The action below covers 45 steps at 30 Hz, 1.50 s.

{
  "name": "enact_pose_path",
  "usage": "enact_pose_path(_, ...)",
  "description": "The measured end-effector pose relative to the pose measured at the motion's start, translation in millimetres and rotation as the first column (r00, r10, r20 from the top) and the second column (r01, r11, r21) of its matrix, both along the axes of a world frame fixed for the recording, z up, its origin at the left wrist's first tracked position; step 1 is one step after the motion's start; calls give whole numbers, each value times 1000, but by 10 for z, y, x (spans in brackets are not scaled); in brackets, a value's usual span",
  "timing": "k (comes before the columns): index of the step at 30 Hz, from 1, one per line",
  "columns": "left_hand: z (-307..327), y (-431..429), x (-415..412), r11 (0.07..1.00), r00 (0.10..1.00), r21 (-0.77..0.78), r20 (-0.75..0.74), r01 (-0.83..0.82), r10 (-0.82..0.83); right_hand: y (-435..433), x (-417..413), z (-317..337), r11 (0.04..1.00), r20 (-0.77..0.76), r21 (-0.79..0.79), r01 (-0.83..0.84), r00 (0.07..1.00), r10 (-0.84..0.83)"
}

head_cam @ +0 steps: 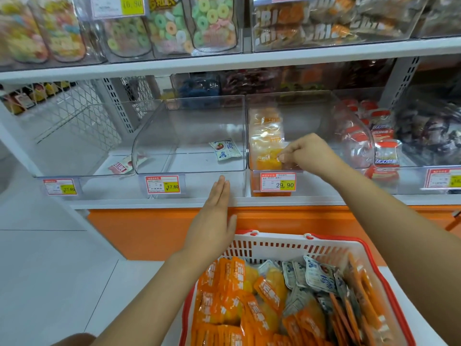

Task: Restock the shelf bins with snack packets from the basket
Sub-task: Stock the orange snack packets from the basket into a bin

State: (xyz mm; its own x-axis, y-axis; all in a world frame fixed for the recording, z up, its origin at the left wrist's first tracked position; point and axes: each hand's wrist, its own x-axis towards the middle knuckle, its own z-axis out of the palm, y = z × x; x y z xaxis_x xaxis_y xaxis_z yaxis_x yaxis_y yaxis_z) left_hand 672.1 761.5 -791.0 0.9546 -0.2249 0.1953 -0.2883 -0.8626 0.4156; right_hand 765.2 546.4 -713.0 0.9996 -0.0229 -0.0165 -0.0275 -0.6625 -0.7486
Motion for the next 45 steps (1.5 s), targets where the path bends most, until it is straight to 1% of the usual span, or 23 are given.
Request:
enact_pose_path(2,-42,55,-67,999,999,35,-45,-16,17,16,6,50,998,-56,-55,18,998,-21)
enact_pose_path(3,-58,93,-87,998,997,54,-66,-23,27,28,-17,42,992,-16,-125,20,1000,-22)
enact_pose_path(4,-68,132,-103,997,995,65,-91,-35,41,41,-66,4,979,95,-198,43,995,-25)
enact_pose_path(5,-97,175,-111,996,990,83,-127,-46,56,64,-150,-57,967,258,-238,95,966,-32)
enact_pose_path(7,-191,272,-136,988,968,147,-236,-47,82,144,-387,-204,964,570,-198,179,821,-35)
enact_pose_path(8,-262,321,-159,985,947,171,-311,-30,83,201,-514,-282,973,654,-163,164,757,-19)
enact_pose_path(9,-333,364,-196,983,919,184,-384,-12,83,263,-619,-377,983,670,-152,105,742,24)
enact_pose_path(10,-424,407,-240,982,887,191,-454,5,84,330,-700,-499,986,630,-168,18,771,93)
enact_pose_path(11,-506,443,-292,979,856,204,-509,21,88,400,-758,-666,975,535,-210,-69,827,174)
enact_pose_path(13,-654,508,-389,963,812,265,-573,54,112,516,-830,-1086,917,248,-348,-196,924,291)
enact_pose_path(15,-752,548,-485,941,778,327,-612,86,141,528,-876,-1567,880,-46,-392,-267,961,271)
enact_pose_path(17,-828,576,-567,930,747,348,-648,119,147,438,-975,-2000,913,-294,-301,-274,938,185)
enact_pose_path(19,-854,595,-617,927,734,350,-664,137,141,292,-1127,-2404,928,-541,-195,-318,824,169)
enact_pose_path(20,-866,609,-629,929,735,345,-664,135,140,253,-1218,-2543,921,-612,-168,-351,770,182)
enact_pose_path(23,-897,636,-631,935,747,330,-652,129,127,187,-1340,-2791,907,-628,-180,-380,754,192)
enact_pose_path(25,-917,634,-625,933,739,336,-660,131,134,192,-1347,-2772,886,-619,-197,-419,754,219)
enact_pose_path(27,-940,628,-605,928,736,350,-660,126,149,197,-1346,-2738,892,-604,-163,-421,757,247)
enact_pose_path(31,-999,615,-552,928,727,358,-663,102,176,164,-1432,-2791,892,-578,-206,-403,786,222)
enact_pose_path(36,-1082,621,-528,923,716,376,-666,79,210,250,-1564,-2639,900,-505,-150,-409,814,286)
enact_pose_path(39,-1086,637,-522,915,708,388,-677,112,201,337,-1661,-2613,841,-433,-314,-441,854,287)
enact_pose_path(41,-1048,621,-525,913,724,392,-662,111,196,386,-1707,-2612,835,-370,-376,-401,892,262)
enact_pose_path(43,-984,553,-519,937,771,344,-611,51,182,437,-1708,-2498,877,-305,-359,-320,928,214)
enact_pose_path(45,-845,401,-522,986,782,166,-613,-14,115,492,-1649,-2271,936,-199,-289,-202,969,148)
